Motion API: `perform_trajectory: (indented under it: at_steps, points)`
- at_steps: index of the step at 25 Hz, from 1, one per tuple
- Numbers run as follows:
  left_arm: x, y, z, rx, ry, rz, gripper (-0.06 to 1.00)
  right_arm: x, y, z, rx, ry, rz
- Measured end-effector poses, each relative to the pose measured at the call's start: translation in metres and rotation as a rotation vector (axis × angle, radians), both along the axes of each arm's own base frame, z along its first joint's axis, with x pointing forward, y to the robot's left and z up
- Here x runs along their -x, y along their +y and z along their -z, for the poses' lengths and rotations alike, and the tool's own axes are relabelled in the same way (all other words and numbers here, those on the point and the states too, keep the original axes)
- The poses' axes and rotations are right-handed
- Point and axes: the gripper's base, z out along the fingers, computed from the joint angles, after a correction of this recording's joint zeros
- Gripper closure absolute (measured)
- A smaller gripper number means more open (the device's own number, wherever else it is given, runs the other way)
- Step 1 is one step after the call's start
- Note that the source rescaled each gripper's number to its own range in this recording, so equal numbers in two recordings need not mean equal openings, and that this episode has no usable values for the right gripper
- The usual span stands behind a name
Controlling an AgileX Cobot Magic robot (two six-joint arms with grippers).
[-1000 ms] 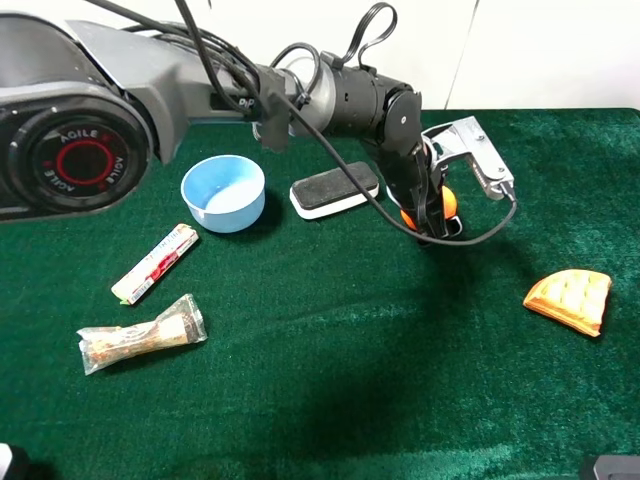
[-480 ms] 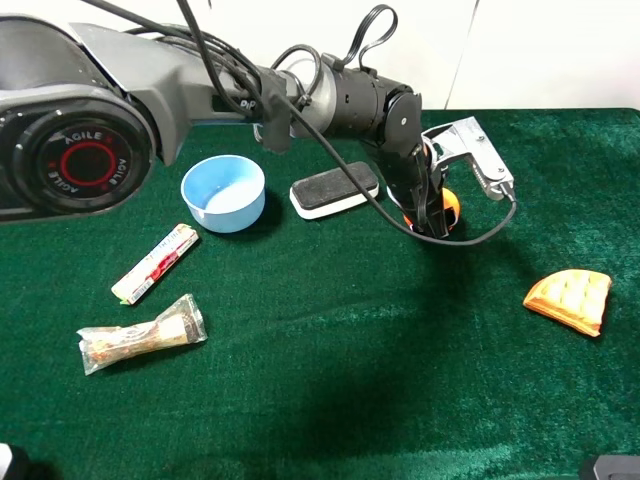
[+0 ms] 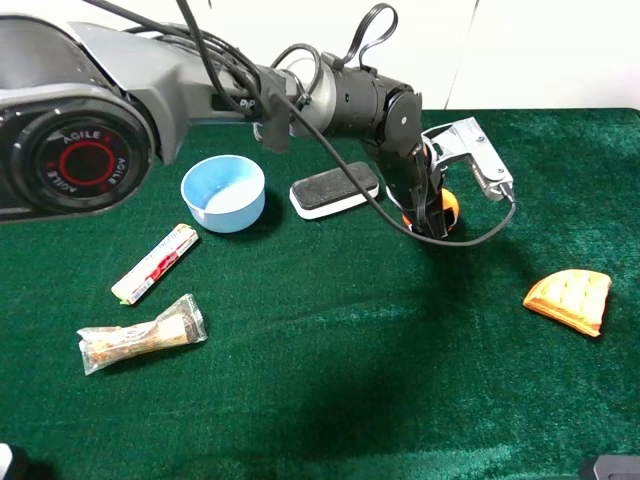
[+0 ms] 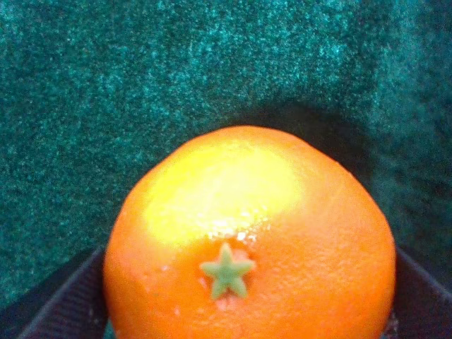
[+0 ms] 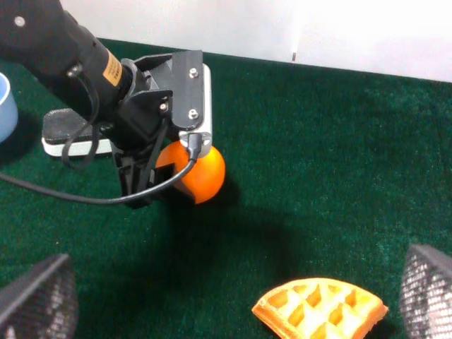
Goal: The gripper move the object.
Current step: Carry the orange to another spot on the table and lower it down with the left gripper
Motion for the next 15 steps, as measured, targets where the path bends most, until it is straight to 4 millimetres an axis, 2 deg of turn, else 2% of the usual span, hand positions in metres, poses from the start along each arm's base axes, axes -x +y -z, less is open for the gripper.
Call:
perform_trajectory:
  at_steps: [3,9,15]
  points:
    - [0.002,0.004,-0.013,-0.032,0.006,0.019,0.94,0.0,0.0,0.0,0.0,0.0,0.0]
    - [0.009,0.012,-0.052,-0.064,0.022,0.038,0.94,0.0,0.0,0.0,0.0,0.0,0.0]
    - [0.014,0.02,-0.069,-0.117,0.047,0.024,0.94,0.0,0.0,0.0,0.0,0.0,0.0]
